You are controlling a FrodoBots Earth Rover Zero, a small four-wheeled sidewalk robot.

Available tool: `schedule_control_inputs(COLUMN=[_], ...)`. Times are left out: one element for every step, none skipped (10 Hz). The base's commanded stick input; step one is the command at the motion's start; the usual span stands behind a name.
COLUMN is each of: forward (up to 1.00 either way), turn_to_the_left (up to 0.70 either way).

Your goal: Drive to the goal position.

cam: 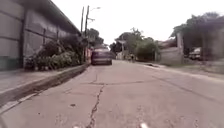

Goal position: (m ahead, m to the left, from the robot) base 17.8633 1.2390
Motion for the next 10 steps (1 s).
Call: schedule_control_inputs(forward=[0.70,0.70,0.70,0.70,0.70,0.70,0.70,0.70,0.70,0.70], turn_to_the_left=[0.00,0.00,0.00,-0.04,-0.24,-0.32,-0.18,-0.04,0.00,0.00])
